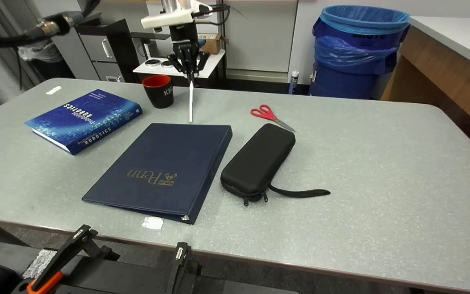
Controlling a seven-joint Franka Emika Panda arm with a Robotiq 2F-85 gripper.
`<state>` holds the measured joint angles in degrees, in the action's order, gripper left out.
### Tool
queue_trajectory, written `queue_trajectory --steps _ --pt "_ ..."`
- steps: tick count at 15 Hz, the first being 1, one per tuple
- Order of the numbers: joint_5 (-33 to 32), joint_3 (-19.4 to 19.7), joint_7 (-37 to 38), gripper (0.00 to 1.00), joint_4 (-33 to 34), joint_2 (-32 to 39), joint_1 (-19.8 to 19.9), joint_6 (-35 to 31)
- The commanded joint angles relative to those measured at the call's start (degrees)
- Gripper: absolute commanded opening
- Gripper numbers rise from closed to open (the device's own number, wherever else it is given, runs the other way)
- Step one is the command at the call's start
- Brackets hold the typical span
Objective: Remove the pen from the cup and put it on the table
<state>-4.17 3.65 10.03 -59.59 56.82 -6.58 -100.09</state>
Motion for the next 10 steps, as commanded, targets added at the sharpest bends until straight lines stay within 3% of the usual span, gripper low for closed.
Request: queue_trajectory --steps 1,2,3,4,6,10 --pt "0.3 0.3 3.6 0.02 9.8 8.0 0.7 3.7" --pt "0.1 0.8 4.8 0.02 11.3 9.5 0.7 4.1" --pt "0.1 1.0 5.7 0.12 12.2 10.3 0.6 4.4" --pt "0.2 1.1 6.3 0.36 13.1 10.8 0.7 4.5" --pt "0.3 1.3 7.3 0.38 15.1 11.7 0.9 5.4" --pt "0.6 1.3 8.3 0.67 17.6 11.9 1.3 6.3"
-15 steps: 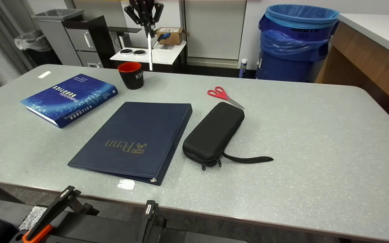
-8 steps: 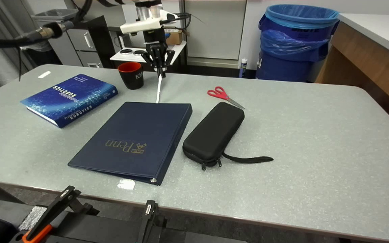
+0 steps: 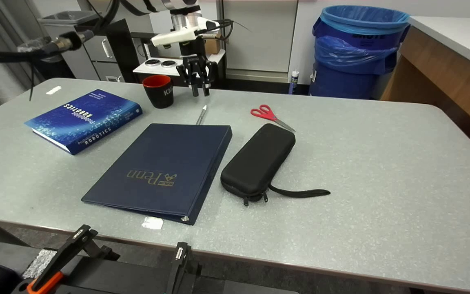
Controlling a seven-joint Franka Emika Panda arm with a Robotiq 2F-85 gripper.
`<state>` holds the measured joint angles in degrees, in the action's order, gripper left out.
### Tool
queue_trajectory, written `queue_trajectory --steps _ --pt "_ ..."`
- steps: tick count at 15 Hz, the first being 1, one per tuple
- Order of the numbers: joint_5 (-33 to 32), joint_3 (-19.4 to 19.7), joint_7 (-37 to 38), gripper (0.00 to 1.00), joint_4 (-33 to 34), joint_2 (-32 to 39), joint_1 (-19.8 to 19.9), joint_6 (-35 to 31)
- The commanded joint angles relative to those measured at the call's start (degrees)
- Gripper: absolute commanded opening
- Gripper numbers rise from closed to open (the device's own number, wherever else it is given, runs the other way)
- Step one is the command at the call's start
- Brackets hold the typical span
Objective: Remove the pen from the cup and put it on the table
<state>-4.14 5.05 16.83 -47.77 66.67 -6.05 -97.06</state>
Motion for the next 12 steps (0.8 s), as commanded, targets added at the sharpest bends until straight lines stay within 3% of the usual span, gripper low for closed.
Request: queue_trajectory --steps 1,4,8,9,12 --pt "0.6 -0.1 1.7 0.74 6.1 2.0 0.9 3.3" --pt "0.9 0.0 1.9 0.99 6.8 1.7 1.3 3.0" --pt "1.4 -1.0 -0.3 1.00 7.5 1.4 2.2 5.1" --pt "0.2 -0.1 0.6 1.00 3.7 0.1 1.3 0.9" --pt "0.3 -0.3 0.5 1.00 4.2 0.1 1.4 2.6"
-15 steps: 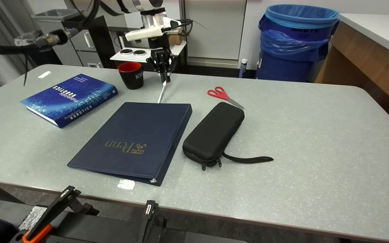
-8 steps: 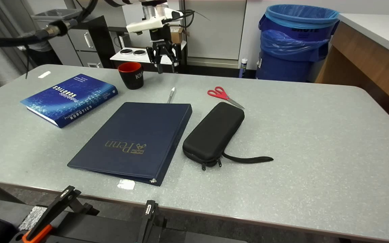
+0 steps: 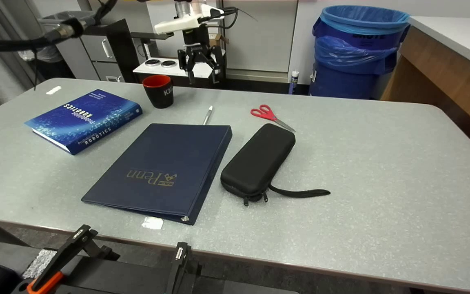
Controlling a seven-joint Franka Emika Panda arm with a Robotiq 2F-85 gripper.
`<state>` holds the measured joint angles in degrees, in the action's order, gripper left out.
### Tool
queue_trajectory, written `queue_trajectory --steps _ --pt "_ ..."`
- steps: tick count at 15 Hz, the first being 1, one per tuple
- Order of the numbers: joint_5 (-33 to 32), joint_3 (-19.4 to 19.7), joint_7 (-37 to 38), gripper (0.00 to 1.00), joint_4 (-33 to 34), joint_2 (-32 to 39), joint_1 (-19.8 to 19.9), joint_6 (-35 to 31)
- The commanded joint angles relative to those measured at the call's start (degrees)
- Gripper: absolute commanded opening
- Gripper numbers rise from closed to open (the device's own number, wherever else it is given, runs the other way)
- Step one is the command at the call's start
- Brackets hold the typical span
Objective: Remove the pen from the cup and put it on the table
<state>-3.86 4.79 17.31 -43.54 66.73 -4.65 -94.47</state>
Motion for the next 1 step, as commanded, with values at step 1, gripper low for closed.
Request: queue_trajectory --steps 1 --pt "0.0 0.0 0.0 1.00 0.0 0.0 0.0 0.0"
